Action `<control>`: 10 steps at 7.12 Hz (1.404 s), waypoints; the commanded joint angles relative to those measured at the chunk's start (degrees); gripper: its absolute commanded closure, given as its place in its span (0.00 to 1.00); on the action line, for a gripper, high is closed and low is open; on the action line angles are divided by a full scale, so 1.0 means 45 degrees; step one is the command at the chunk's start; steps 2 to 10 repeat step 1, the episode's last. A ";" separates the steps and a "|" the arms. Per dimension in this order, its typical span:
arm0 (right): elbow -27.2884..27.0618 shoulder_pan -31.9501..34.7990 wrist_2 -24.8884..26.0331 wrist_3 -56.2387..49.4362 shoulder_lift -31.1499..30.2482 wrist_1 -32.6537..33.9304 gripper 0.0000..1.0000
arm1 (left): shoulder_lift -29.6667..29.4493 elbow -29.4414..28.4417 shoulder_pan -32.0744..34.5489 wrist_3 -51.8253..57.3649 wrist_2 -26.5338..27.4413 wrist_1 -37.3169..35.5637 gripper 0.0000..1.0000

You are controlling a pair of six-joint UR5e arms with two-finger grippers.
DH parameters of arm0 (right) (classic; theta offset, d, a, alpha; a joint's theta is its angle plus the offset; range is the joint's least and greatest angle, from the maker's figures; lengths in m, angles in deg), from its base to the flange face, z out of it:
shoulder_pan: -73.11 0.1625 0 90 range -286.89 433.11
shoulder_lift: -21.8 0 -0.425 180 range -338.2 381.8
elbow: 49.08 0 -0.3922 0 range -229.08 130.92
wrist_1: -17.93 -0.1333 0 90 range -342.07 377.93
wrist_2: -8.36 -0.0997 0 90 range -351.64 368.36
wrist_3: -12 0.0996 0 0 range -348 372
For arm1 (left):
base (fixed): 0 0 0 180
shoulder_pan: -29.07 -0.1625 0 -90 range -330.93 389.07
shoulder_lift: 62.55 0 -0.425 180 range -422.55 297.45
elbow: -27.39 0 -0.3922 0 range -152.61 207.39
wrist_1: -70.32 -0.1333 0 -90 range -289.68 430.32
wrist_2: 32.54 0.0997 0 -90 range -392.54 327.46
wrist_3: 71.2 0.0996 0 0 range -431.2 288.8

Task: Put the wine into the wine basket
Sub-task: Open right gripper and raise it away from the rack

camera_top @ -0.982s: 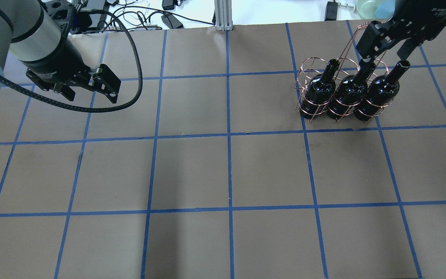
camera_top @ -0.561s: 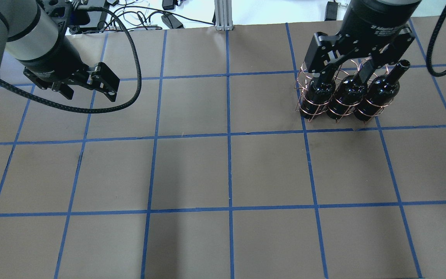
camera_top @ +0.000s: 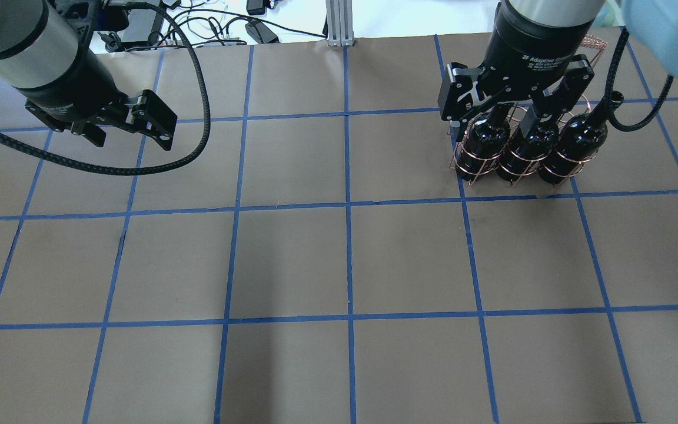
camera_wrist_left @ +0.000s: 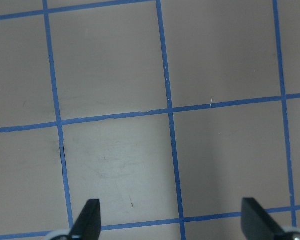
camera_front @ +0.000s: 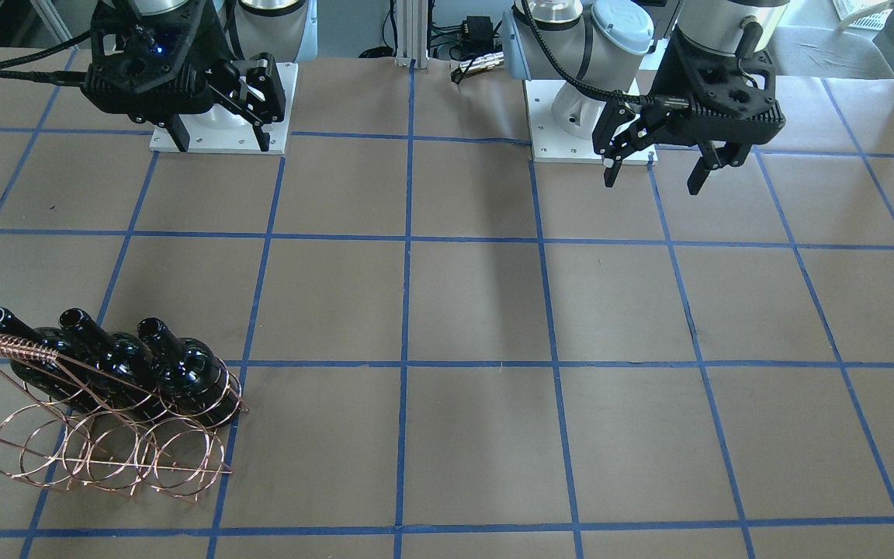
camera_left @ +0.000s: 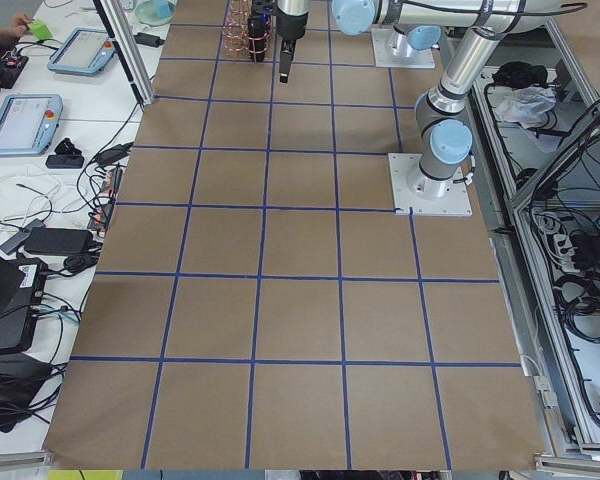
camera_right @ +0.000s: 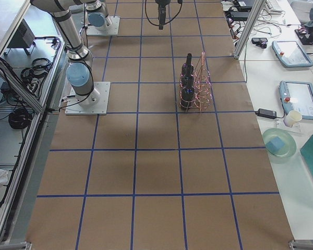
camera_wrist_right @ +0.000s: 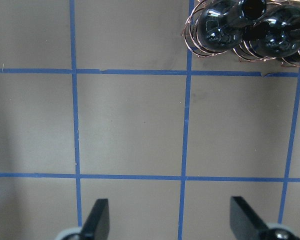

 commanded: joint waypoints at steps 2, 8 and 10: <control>-0.0186 -0.0009 -0.0029 -0.0068 0.0013 0.0298 0.12 | 0.0182 0.0039 0.0019 0.0001 -0.0064 0.0121 0.00; -0.0186 -0.0009 -0.0029 -0.0068 0.0013 0.0298 0.12 | 0.0182 0.0039 0.0019 0.0001 -0.0064 0.0121 0.00; -0.0186 -0.0009 -0.0029 -0.0068 0.0013 0.0298 0.12 | 0.0182 0.0039 0.0019 0.0001 -0.0064 0.0121 0.00</control>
